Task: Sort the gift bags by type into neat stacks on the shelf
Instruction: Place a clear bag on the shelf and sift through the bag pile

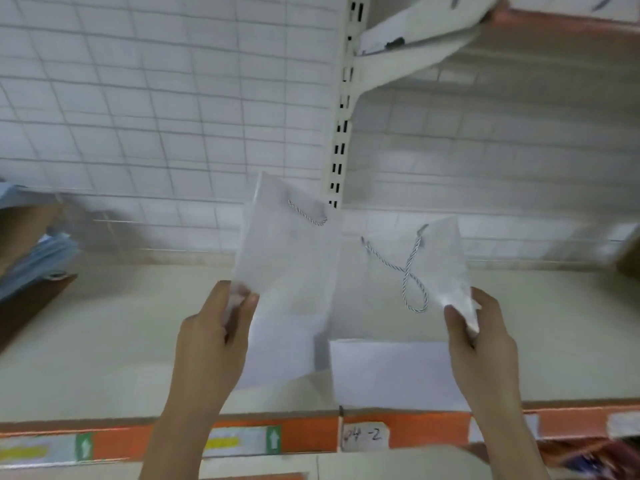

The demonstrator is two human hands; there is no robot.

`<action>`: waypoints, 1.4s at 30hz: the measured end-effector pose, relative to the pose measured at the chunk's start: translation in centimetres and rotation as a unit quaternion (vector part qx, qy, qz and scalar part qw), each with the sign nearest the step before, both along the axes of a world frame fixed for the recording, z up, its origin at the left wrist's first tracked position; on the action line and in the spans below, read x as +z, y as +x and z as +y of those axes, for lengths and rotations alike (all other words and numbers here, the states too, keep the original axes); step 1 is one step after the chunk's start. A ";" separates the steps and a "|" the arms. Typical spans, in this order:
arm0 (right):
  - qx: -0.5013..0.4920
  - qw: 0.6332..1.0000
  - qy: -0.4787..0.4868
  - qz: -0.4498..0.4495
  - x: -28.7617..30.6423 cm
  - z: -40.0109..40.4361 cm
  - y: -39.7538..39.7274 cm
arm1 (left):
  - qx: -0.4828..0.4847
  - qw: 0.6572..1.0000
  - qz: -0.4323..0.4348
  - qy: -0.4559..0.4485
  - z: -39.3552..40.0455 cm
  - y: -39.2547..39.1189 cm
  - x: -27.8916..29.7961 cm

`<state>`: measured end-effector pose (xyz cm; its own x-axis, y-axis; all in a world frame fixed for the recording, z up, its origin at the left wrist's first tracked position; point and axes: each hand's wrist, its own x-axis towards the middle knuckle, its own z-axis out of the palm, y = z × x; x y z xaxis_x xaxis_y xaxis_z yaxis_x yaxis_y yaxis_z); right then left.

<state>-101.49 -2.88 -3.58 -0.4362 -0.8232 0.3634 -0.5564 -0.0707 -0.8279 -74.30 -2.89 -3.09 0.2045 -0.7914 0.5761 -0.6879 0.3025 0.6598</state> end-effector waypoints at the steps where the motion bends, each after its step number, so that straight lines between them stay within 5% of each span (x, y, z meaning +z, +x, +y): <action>1: 0.002 1.000 0.002 0.002 -0.1 -0.1 -0.9 | -0.002 1.000 -0.002 0.001 -0.2 -0.8 0.2; 16: 0.021 1.000 -0.001 0.015 -0.8 -2.6 -8.9 | 0.000 0.999 0.043 0.017 -2.2 -8.6 1.7; 29: 0.044 0.995 0.018 0.087 -2.3 -3.7 -31.1 | 0.030 0.995 0.098 0.011 -2.9 -29.9 0.1; 42: -0.005 0.979 0.171 0.115 -4.9 -6.5 -42.6 | 0.041 0.994 0.091 0.039 -4.5 -39.6 0.4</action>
